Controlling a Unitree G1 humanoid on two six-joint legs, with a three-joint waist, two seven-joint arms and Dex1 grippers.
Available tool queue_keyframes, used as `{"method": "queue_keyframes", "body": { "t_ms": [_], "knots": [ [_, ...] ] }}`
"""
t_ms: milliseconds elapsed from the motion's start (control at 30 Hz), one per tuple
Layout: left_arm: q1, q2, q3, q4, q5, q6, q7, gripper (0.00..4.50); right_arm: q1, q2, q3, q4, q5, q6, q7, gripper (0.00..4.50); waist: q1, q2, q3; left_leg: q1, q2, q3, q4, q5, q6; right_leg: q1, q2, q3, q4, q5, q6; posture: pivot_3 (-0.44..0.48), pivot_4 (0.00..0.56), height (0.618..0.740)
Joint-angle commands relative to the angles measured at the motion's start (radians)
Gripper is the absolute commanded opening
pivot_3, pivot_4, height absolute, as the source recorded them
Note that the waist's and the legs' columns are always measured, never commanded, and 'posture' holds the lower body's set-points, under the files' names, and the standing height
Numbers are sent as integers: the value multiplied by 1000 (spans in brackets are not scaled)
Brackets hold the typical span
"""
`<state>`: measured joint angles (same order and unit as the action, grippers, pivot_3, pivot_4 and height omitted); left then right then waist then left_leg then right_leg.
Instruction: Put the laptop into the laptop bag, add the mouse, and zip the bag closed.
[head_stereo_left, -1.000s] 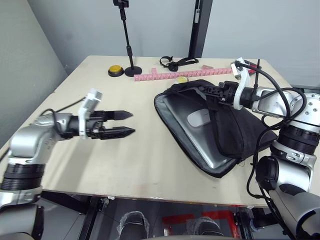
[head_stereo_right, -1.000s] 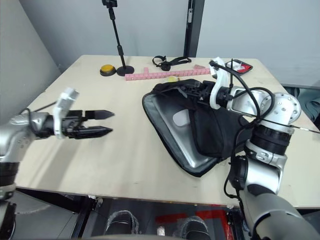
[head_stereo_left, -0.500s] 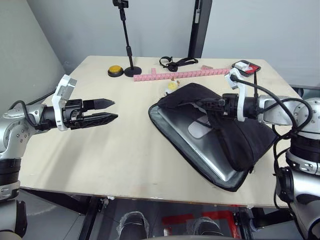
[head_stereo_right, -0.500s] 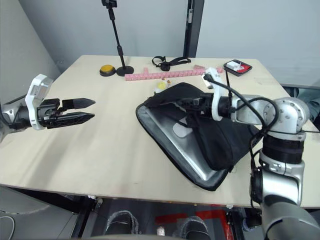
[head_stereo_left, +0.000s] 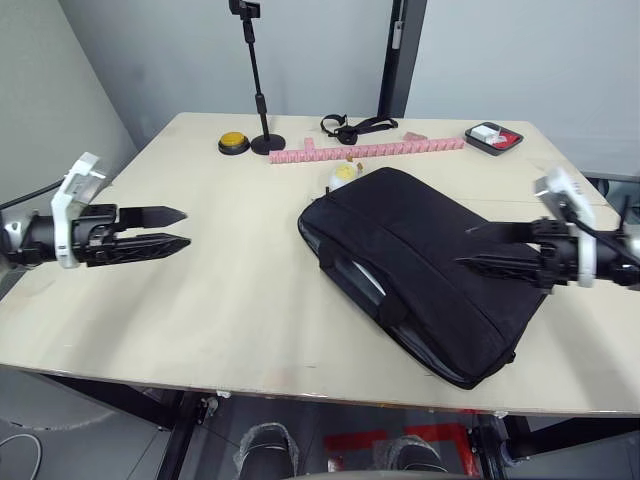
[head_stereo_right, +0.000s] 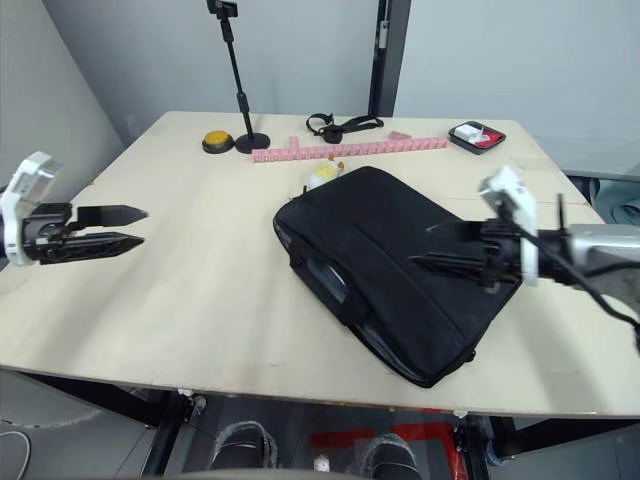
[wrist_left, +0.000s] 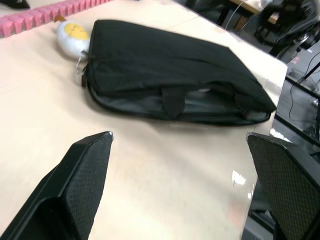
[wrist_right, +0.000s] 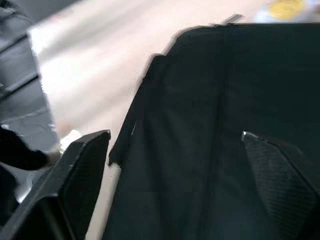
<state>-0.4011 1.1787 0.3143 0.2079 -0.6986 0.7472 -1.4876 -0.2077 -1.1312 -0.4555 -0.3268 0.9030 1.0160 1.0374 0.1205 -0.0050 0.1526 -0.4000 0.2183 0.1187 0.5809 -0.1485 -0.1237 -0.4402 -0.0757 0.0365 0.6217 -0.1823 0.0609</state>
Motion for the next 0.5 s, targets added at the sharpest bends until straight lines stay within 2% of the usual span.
{"method": "queue_keyframes", "body": {
  "t_ms": [33,300,500],
  "knots": [
    [-14,53,30,63,31,-40,-32,4500,66,-57,-114,58,-88,-106,94,4455,-2,0,0,0,0,0,0,0,0,0,0,0,0,0,0,0,150,739],
    [-77,118,14,235,88,-98,-84,4500,257,-80,-314,192,-260,-258,203,4455,-2,0,0,0,0,0,3,0,2,1,-1,0,1,-1,-2,0,150,739],
    [-135,110,-26,317,121,-128,-113,4500,314,-44,-353,182,-300,-298,197,4455,-4,0,-1,1,0,1,3,0,3,1,-1,0,2,-1,-2,0,150,739]
  ]
}}
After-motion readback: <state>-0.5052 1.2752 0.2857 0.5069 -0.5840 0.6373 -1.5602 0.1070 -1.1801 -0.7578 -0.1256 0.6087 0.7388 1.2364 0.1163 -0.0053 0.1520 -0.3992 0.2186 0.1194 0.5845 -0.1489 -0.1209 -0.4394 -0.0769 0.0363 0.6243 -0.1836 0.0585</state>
